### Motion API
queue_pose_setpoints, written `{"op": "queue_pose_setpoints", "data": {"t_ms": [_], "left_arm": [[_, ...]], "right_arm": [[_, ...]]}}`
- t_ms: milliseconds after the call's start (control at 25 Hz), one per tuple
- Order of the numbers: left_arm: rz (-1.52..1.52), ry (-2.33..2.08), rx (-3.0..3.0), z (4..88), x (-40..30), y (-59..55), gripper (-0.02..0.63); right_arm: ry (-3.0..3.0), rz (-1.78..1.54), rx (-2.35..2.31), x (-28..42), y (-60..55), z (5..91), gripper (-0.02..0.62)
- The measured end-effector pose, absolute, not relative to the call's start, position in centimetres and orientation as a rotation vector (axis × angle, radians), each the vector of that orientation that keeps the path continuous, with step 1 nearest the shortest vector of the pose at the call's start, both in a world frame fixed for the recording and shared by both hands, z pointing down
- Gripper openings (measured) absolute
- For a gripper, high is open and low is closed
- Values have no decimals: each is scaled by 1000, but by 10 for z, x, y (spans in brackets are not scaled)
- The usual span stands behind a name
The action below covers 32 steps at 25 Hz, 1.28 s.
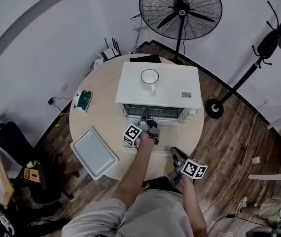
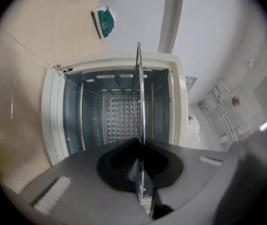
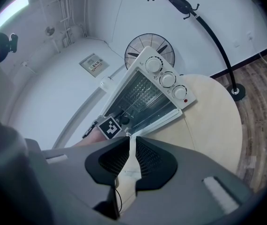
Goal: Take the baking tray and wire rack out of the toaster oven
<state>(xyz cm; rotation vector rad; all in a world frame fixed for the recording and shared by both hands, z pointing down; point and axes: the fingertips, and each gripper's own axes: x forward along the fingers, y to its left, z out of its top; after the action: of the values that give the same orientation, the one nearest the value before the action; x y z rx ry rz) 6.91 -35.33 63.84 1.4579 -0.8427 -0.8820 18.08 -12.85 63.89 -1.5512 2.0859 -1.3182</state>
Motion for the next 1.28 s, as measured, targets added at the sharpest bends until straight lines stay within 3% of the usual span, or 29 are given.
{"op": "queue_pose_setpoints", "data": {"t_ms": [1280], "left_arm": [[-908, -709, 1420, 631, 47, -258, 58]], "right_arm": [[1896, -1392, -1653, 181, -121, 675, 40]]}}
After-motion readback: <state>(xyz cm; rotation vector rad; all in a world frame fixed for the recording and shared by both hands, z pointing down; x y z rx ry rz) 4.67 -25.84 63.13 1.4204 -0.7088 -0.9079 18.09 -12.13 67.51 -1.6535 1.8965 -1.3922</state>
